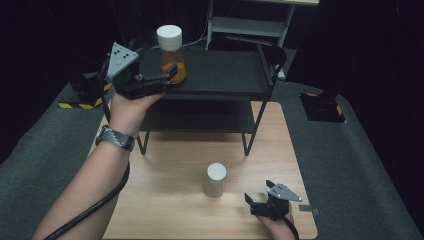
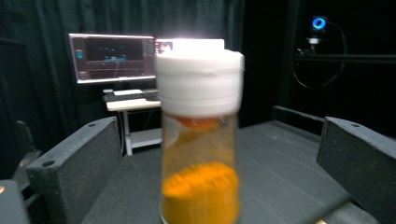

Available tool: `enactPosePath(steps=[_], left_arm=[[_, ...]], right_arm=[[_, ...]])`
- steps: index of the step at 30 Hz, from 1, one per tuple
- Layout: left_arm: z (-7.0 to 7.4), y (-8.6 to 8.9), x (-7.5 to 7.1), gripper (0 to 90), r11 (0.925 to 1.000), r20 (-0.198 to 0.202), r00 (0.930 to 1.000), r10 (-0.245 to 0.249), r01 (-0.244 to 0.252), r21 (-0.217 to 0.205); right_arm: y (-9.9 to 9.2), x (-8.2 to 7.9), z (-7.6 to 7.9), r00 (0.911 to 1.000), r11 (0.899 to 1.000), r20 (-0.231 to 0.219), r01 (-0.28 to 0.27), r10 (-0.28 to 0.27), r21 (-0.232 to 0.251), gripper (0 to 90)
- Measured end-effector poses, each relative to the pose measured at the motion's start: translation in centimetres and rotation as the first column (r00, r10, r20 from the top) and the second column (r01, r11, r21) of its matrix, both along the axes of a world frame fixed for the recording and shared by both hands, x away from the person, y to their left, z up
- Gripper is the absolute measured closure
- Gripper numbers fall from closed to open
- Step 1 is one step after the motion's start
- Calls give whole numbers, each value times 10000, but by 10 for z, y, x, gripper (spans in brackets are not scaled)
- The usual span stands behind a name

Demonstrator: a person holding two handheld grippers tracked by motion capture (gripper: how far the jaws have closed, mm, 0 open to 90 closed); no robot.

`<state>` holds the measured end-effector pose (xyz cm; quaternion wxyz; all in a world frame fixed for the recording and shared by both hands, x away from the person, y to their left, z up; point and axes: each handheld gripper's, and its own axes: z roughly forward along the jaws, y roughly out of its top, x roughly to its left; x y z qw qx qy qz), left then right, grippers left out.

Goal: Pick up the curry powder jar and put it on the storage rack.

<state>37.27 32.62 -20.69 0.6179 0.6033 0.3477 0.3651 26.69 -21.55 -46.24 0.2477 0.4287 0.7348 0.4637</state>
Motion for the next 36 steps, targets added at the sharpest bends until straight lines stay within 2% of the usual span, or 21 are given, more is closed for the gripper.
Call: enactPosePath(steps=[3,6,10,12,17,19,20,23,26,28,30,33,36], left_arm=[[-5,3,-9,4,9999,-47,9999,-104,104,52],[-15,5,-18,4,9993,82,9998,-187,184,316],[-25,10,-25,4,9992,-53,9995,-303,305,271],[-34,10,-33,4,9990,62,9998,-194,192,404],[-49,12,-44,4,9982,97,9995,-300,294,514],[-63,15,-50,4,9978,-173,9992,-352,361,563],[-63,15,-50,4,9978,-173,9992,-352,361,563],[-76,19,-54,4,9982,-350,9986,-400,415,440],[-89,22,-61,4,9977,-347,9987,-368,387,553],[-100,26,-67,4,9979,-349,9982,-498,511,388],[-105,27,-69,4,9978,-314,9982,-506,519,422],[-121,30,-79,4,9970,-473,9969,-634,654,421],[-126,31,-81,4,9968,-505,9965,-659,681,425]], right_arm=[[1,0,0,10000,10000,33,-13,13,-51,7],[1,-1,0,10000,10000,24,-4,4,-31,7],[1,-1,0,10000,10000,31,-12,12,-37,7],[1,-1,0,10000,10000,17,-6,6,-48,7],[2,0,1,10000,10000,-11,4,-4,-72,7],[2,-1,1,10000,10000,7,10,-10,-97,7],[2,-1,1,10000,10000,7,10,-10,-97,7],[3,-1,1,10000,9999,25,0,0,-133,7],[3,-1,1,10000,9999,30,-2,2,-141,7],[3,-1,1,10000,9999,37,-26,26,-166,7],[3,-1,1,10000,9999,34,-23,24,-169,7],[3,-1,1,10000,9998,50,-8,9,-189,7],[4,-1,1,10000,9998,51,-13,14,-207,7]])
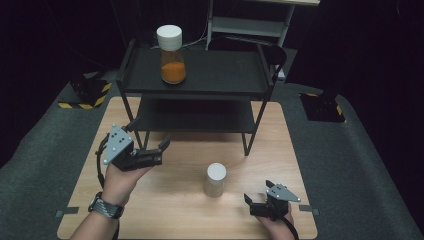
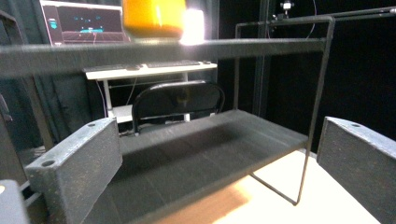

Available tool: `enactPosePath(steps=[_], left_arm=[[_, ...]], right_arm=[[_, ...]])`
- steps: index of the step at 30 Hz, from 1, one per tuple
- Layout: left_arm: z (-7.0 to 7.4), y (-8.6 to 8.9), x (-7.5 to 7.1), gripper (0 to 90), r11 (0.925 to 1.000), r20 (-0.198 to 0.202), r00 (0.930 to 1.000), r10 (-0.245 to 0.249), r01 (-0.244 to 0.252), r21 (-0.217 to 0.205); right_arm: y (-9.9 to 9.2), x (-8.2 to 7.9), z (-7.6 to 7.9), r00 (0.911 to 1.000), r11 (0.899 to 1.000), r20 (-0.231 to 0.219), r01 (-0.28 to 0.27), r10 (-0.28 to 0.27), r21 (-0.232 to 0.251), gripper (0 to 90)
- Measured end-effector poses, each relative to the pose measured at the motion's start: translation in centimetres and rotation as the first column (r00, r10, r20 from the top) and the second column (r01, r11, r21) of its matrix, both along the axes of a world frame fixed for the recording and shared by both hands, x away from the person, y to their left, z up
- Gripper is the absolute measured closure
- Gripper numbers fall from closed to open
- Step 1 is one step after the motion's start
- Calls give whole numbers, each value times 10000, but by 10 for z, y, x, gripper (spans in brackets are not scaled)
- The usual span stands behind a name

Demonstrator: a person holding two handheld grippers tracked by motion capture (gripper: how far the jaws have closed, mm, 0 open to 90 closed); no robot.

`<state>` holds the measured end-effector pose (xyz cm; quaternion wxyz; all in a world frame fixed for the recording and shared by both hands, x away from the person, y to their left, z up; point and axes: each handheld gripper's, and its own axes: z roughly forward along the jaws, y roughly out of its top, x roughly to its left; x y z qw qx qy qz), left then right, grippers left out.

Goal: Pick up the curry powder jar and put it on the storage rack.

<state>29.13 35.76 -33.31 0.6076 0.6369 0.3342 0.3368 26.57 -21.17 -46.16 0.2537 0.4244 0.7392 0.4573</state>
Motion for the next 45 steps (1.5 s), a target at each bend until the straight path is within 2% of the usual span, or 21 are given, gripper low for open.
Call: enactPosePath(steps=[2,5,10,12,27,30,33,39,41,45], left_arm=[[-6,2,-3,4,10000,-167,9998,-75,74,-8],[-13,2,-8,4,9999,-217,9997,-78,80,85],[-32,3,-16,4,9995,-375,9989,-267,274,185],[-43,5,-20,4,9993,-562,9979,-330,339,145],[-78,15,-30,4,9986,-1366,9901,-321,377,381],[-92,19,-32,4,9991,-1769,9841,-190,254,339],[-99,21,-33,4,9991,-1884,9820,-102,177,384],[-116,29,-34,4,9979,-2408,9705,-118,269,596],[-124,32,-34,4,9981,-2612,9652,-120,272,550],[-130,37,-34,4,9979,-2802,9598,-179,344,543]], right_arm=[[0,0,0,10000,10000,8,1,-1,-1,7],[0,0,0,10000,10000,7,-9,9,-3,7],[0,0,1,10000,10000,-51,-1,1,-13,7],[0,0,0,10000,10000,-21,-10,10,-36,7],[2,0,1,10000,9999,-16,14,-14,-103,7],[2,0,1,10000,9999,-18,21,-22,-111,7],[3,0,1,10000,9999,-19,29,-29,-131,7],[4,0,1,10000,9997,12,12,-11,-228,7],[4,0,1,10000,9998,4,38,-38,-211,7],[5,-1,1,10000,9996,26,55,-55,-272,7]])
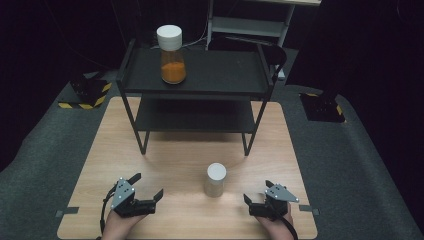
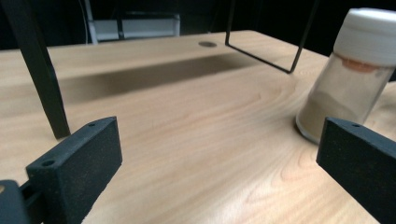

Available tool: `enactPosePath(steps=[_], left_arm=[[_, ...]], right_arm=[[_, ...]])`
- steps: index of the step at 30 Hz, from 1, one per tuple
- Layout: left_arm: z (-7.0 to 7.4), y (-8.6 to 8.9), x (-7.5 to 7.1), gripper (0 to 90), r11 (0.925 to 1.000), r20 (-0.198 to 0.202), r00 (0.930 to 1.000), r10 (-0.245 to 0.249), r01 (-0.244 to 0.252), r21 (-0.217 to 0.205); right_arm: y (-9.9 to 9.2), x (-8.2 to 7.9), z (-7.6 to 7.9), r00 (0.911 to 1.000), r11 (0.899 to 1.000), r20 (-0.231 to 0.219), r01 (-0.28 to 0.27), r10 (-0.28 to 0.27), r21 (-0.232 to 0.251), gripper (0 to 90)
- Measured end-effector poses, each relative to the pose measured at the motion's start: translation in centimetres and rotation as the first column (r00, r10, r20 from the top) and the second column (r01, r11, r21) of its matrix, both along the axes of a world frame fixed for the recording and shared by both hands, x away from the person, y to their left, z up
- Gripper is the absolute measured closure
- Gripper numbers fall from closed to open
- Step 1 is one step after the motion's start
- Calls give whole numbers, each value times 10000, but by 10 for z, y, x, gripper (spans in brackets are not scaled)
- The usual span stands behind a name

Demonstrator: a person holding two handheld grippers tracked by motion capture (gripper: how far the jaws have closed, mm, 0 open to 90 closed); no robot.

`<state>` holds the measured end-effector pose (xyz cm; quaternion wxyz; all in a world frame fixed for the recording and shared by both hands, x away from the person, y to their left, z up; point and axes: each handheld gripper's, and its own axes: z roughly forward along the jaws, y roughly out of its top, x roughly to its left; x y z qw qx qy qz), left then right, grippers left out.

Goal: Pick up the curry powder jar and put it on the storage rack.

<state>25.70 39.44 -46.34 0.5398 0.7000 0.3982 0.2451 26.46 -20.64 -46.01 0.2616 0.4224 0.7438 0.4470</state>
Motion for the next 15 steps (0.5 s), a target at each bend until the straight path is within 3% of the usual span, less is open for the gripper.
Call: enactPosePath(steps=[4,9,15], left_arm=[[-7,5,-4,4,10000,-212,9998,15,-13,95],[-9,6,-7,5,9989,-226,9997,-13,24,477],[-5,0,-4,12,9945,-576,9983,74,-13,1050]], right_arm=[[2,0,1,10000,10000,-5,34,-34,-74,7],[4,0,2,9999,9998,-59,112,-113,-168,7],[7,-2,2,9995,9992,-25,325,-326,-221,7]])
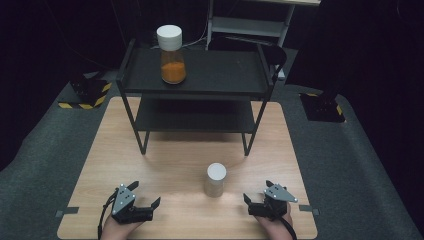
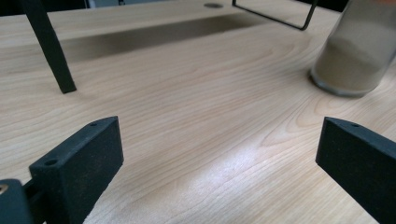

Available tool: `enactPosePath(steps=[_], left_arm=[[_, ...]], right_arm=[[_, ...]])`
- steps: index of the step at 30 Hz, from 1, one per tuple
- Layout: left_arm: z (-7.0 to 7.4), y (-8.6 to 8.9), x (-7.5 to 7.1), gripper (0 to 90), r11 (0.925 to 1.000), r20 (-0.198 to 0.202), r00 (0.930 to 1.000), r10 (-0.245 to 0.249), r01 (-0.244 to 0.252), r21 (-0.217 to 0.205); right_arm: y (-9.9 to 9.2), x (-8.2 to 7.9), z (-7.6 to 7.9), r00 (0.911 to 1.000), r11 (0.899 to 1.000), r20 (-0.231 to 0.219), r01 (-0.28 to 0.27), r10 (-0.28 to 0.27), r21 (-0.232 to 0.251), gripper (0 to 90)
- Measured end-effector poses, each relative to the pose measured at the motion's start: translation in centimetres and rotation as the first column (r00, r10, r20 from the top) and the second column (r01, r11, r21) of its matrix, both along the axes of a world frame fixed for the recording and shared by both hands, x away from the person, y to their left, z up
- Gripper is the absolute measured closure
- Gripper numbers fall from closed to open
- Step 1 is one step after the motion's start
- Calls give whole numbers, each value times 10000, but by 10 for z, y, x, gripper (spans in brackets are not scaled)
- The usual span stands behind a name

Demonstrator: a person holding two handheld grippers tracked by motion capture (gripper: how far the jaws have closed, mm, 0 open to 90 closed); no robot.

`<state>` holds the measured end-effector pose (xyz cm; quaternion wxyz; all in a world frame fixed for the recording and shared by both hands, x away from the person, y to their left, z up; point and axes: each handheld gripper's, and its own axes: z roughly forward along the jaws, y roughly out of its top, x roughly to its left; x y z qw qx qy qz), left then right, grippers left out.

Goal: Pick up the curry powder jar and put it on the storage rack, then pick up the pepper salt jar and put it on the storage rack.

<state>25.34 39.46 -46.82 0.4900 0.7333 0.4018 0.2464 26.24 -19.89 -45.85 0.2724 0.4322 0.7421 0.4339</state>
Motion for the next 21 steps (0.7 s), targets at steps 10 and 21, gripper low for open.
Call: enactPosePath(steps=[10,21], left_arm=[[4,-1,2,15,9998,-253,9997,22,-18,175],[5,-2,-2,9,9980,-82,9996,-270,275,565]], right_arm=[[4,-1,1,10000,9997,46,-62,63,-240,8],[4,-2,0,9997,9996,100,-225,227,-159,10]])
